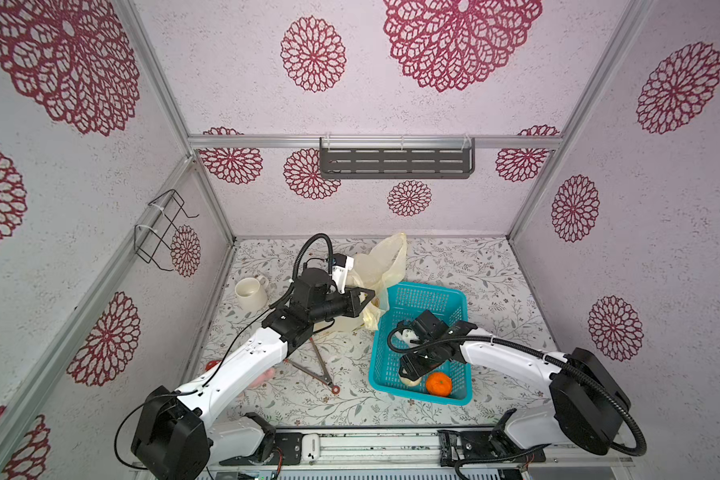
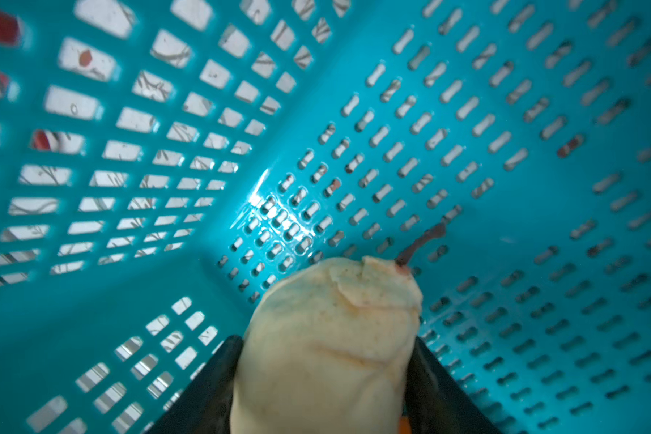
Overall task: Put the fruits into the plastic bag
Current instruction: 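Grasp the pale pear with the right gripper and carry it into the bag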
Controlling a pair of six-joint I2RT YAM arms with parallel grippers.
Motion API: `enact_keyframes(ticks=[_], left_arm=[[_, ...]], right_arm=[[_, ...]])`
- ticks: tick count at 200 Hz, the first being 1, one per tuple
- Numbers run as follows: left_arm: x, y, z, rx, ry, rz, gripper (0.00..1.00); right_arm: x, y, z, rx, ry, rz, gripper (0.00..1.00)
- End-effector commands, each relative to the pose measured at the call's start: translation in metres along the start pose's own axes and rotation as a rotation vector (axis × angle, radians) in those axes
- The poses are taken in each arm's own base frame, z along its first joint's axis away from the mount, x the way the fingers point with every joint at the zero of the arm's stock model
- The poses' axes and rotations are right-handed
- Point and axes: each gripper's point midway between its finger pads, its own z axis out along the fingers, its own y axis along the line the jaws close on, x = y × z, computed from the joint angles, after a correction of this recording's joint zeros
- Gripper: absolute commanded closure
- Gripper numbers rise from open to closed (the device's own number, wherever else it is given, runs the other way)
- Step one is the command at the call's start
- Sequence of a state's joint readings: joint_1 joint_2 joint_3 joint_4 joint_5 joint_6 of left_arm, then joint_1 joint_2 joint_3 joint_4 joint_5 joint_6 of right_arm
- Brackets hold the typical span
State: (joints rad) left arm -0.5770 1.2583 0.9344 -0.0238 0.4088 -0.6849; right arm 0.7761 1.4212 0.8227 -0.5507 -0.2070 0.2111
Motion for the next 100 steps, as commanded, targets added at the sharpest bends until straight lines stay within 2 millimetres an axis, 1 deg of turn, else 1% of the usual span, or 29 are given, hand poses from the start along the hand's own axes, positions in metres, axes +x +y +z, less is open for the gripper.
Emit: enact_keyframes(ticks=[1,25,44,56,63,66,69,83,93,100], left_arm=[[-0.009,-0.007,0.0,0.013,-0.008,0.025,1.0],[-0.007,-0.007,0.002,0.017,0.003,0.022,1.0],[-0.006,-0.006,0.003,0.015,0.007,0.017,1.0],[-0.005,-0.005,0.002,0.011,0.005,0.015,1.0],[-0.005,-0.004,0.002,0.009,0.003,0.014,1.0],[-0.005,-0.004,0.002,0.007,0.003,0.013,1.0],[-0.005,-0.004,0.002,0.006,0.002,0.012,1.0],[-0.005,-0.004,0.0,0.006,-0.002,0.013,1.0],[-0.004,-0.004,0.0,0.006,-0.005,0.011,1.0],[-0.005,-0.005,0.0,0.007,-0.005,0.01,1.0]], right_arm=[[-0.01,-0.002,-0.013,0.041,-0.041,-0.027,0.46],[-0.033,-0.008,-0.041,0.095,-0.148,-0.043,0.46],[-0.061,-0.012,-0.071,0.128,-0.25,-0.041,0.46],[-0.082,-0.015,-0.092,0.148,-0.332,-0.034,0.46],[-0.099,-0.014,-0.108,0.148,-0.394,-0.031,0.46],[-0.103,-0.014,-0.111,0.147,-0.409,-0.031,0.46],[-0.112,-0.014,-0.12,0.149,-0.445,-0.031,0.45],[-0.145,-0.011,-0.144,0.157,-0.572,-0.032,0.45],[-0.167,-0.009,-0.157,0.152,-0.652,-0.027,0.45],[-0.18,-0.006,-0.161,0.138,-0.691,-0.026,0.44]])
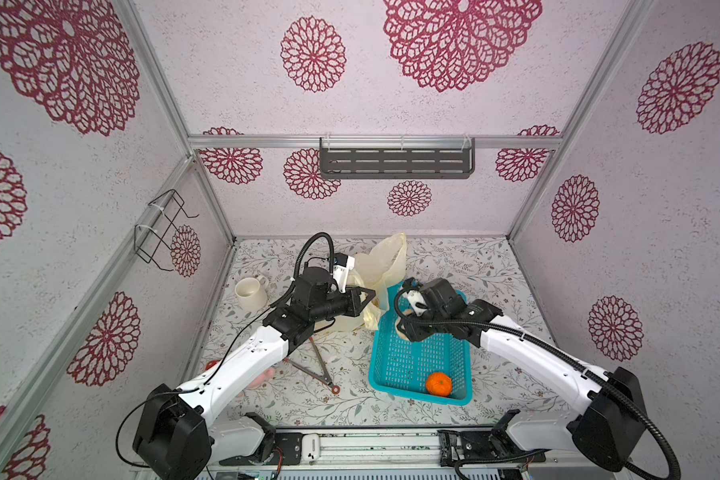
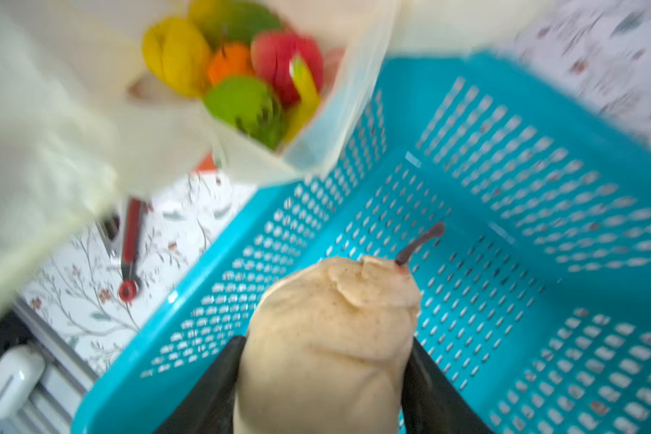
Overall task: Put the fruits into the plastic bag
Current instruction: 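Grasp the pale pear with the right gripper and carry it into the bag, then release the pear and lower the right gripper onto the orange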
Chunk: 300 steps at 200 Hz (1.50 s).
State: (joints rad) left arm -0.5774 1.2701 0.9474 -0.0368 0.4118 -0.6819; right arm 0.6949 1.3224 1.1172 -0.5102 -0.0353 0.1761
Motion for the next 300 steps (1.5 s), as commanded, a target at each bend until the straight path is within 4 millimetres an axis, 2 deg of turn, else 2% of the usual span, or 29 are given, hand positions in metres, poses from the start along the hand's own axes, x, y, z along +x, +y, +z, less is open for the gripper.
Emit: enact_keyframes(ticks=[1,32,67,92,110,132,163,188,211,221,242,260,277,300], left_arm=[[-0.005,-0.005,-0.003,0.01,-0.016,0.011,1.0],[-0.007,-0.008,-0.004,0.017,-0.029,0.007,1.0],[-0.009,-0.012,-0.009,0.023,-0.044,0.004,1.0],[-0.008,-0.012,-0.012,0.02,-0.049,0.007,1.0],[-0.008,-0.012,-0.014,0.016,-0.05,0.006,1.0],[-0.008,-0.012,-0.015,0.013,-0.059,0.008,1.0],[-0.009,-0.01,-0.013,0.013,-0.059,0.012,1.0],[-0.012,-0.01,-0.012,0.011,-0.069,0.022,1.0],[-0.014,-0.01,-0.013,0.005,-0.08,0.034,1.0],[-0.015,-0.009,-0.013,0.003,-0.085,0.041,1.0],[-0.016,-0.006,-0.012,-0.003,-0.086,0.042,1.0],[-0.015,-0.003,-0.01,-0.002,-0.079,0.04,1.0],[-0.015,-0.002,-0.007,0.005,-0.071,0.041,1.0],[-0.016,-0.002,-0.003,0.015,-0.056,0.035,1.0]], right_arm=[[-0.068,0.0,-0.011,0.015,-0.221,0.0,0.44],[-0.097,0.021,0.031,-0.088,-0.205,0.015,0.41],[-0.104,0.034,0.087,-0.166,-0.149,0.068,0.37],[-0.106,0.037,0.109,-0.181,-0.113,0.098,0.27],[-0.109,0.038,0.107,-0.181,-0.121,0.097,0.19],[-0.113,0.037,0.094,-0.18,-0.153,0.086,0.14],[-0.123,0.033,0.06,-0.173,-0.22,0.078,0.11],[-0.122,0.015,0.024,-0.11,-0.25,0.087,0.11],[-0.092,-0.014,-0.007,0.016,-0.194,0.123,0.12],[-0.068,-0.024,-0.018,0.063,-0.138,0.138,0.12],[-0.005,-0.036,-0.034,0.133,0.026,0.16,0.13],[0.05,-0.033,-0.041,0.121,0.179,0.211,0.13],[0.099,-0.021,-0.037,0.083,0.314,0.228,0.14],[0.138,-0.016,-0.028,0.096,0.437,0.211,0.14]])
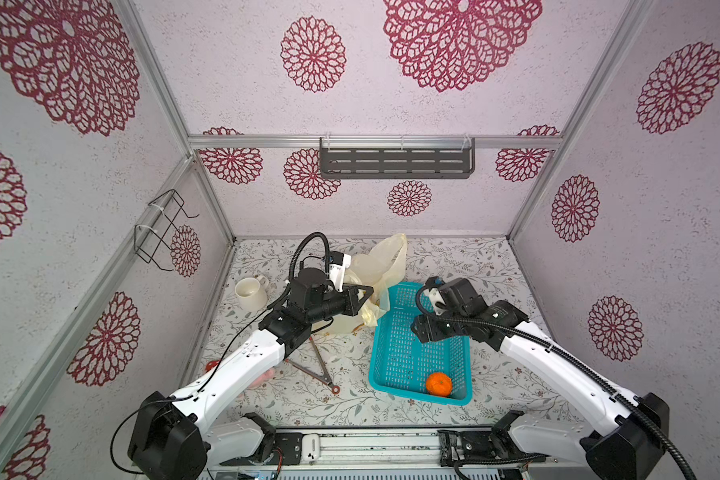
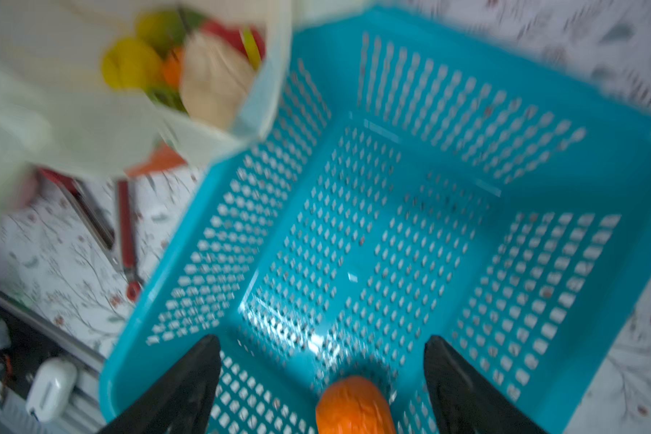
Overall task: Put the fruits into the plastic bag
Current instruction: 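Release the pear and lower the right gripper onto the orange, then grasp the orange with the right gripper and lift it into the bag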
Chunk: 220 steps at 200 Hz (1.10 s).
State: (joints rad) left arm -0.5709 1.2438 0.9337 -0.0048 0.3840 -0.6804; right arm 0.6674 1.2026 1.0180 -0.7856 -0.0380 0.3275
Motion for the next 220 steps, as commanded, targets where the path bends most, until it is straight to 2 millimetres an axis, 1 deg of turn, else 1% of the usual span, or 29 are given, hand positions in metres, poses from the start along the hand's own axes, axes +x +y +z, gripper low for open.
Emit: enact_keyframes(ticks=[1,19,41,78,102,122,148,166,186,197,211,220], left_arm=[[-0.005,0.0,0.004,0.019,-0.002,0.017,1.0],[-0.005,-0.002,0.005,0.028,0.003,0.022,1.0],[-0.003,-0.001,0.004,0.027,0.008,0.028,1.0],[-0.001,0.002,0.001,0.016,0.002,0.03,1.0],[0.0,0.004,-0.001,0.012,-0.001,0.03,1.0],[0.0,0.005,-0.002,0.01,0.0,0.027,1.0],[0.0,0.006,-0.003,0.004,0.0,0.029,1.0],[-0.001,0.006,-0.004,0.004,-0.001,0.03,1.0],[-0.003,0.006,-0.003,0.004,-0.004,0.033,1.0],[-0.004,0.006,-0.001,0.006,-0.002,0.032,1.0],[-0.004,0.005,0.0,0.013,0.0,0.026,1.0],[-0.005,0.004,0.001,0.016,0.002,0.022,1.0]], right_arm=[[0.054,-0.003,0.011,0.036,0.198,0.024,0.14],[0.07,0.0,0.021,0.052,0.27,-0.003,0.13],[0.083,0.0,0.028,0.069,0.33,-0.027,0.12],[0.11,-0.018,0.038,0.163,0.464,-0.046,0.11],[0.117,-0.026,0.045,0.213,0.493,-0.047,0.11],[0.124,-0.023,0.054,0.186,0.513,-0.04,0.11],[0.134,-0.01,0.067,0.091,0.532,-0.021,0.13],[0.135,-0.009,0.068,0.083,0.533,-0.025,0.19],[0.135,-0.009,0.067,0.083,0.529,-0.029,0.36],[0.13,-0.008,0.066,0.081,0.508,-0.03,0.44],[0.119,-0.005,0.062,0.074,0.475,-0.034,0.46],[0.107,-0.003,0.057,0.076,0.442,-0.044,0.46]])
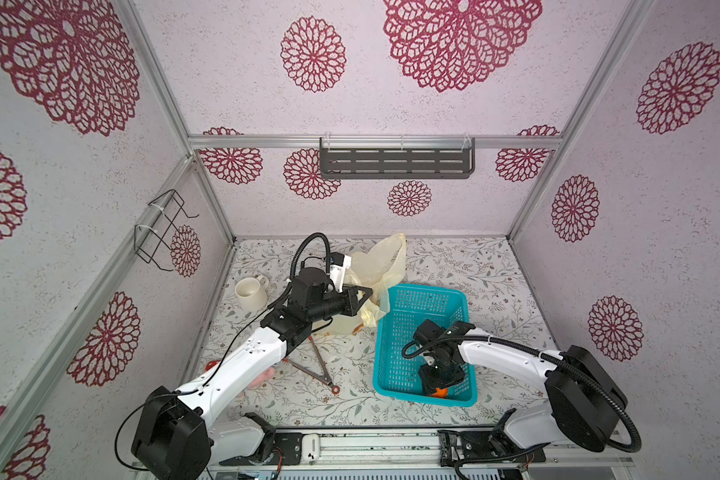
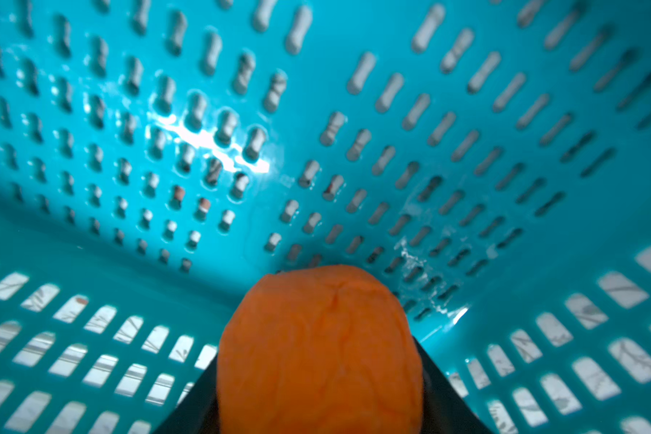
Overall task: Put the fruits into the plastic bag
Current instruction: 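Grasp the orange with the right gripper and lift it into the bag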
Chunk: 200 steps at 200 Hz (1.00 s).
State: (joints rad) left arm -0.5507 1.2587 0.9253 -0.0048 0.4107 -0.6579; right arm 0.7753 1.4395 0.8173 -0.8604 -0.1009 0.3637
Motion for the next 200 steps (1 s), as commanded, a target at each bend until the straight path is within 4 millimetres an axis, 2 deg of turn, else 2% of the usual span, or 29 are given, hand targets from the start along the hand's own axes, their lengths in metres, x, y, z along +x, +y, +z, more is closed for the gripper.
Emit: enact_keyframes(ticks=[1,35,66,81,103,130,150,166,182,200], left_arm=[[-0.008,-0.005,-0.001,0.021,-0.017,0.015,1.0],[-0.01,-0.005,-0.002,0.019,-0.023,0.005,1.0],[-0.011,-0.004,-0.005,0.006,-0.035,-0.004,1.0],[-0.012,-0.006,-0.006,0.005,-0.04,-0.009,1.0],[-0.014,-0.007,-0.011,-0.005,-0.054,-0.016,1.0],[-0.019,-0.01,-0.018,-0.004,-0.085,-0.029,1.0],[-0.024,-0.012,-0.02,-0.006,-0.101,-0.036,1.0],[-0.027,-0.016,-0.021,0.003,-0.107,-0.034,1.0],[-0.032,-0.019,-0.023,0.007,-0.12,-0.028,1.0],[-0.036,-0.02,-0.025,0.005,-0.135,-0.012,1.0]], right_arm=[[-0.017,0.007,-0.024,-0.014,-0.08,-0.01,0.46],[-0.066,0.006,-0.076,0.014,-0.262,-0.028,0.45],[-0.144,0.021,-0.149,-0.037,-0.565,-0.024,0.43],[-0.179,0.03,-0.177,-0.071,-0.677,-0.016,0.42],[-0.226,0.051,-0.198,-0.131,-0.765,-0.026,0.42],[-0.273,0.084,-0.192,-0.243,-0.759,-0.048,0.4],[-0.29,0.119,-0.187,-0.378,-0.728,-0.093,0.37],[-0.293,0.146,-0.196,-0.521,-0.721,-0.14,0.28],[-0.292,0.158,-0.211,-0.612,-0.746,-0.163,0.18],[-0.289,0.156,-0.228,-0.675,-0.787,-0.161,0.12]])
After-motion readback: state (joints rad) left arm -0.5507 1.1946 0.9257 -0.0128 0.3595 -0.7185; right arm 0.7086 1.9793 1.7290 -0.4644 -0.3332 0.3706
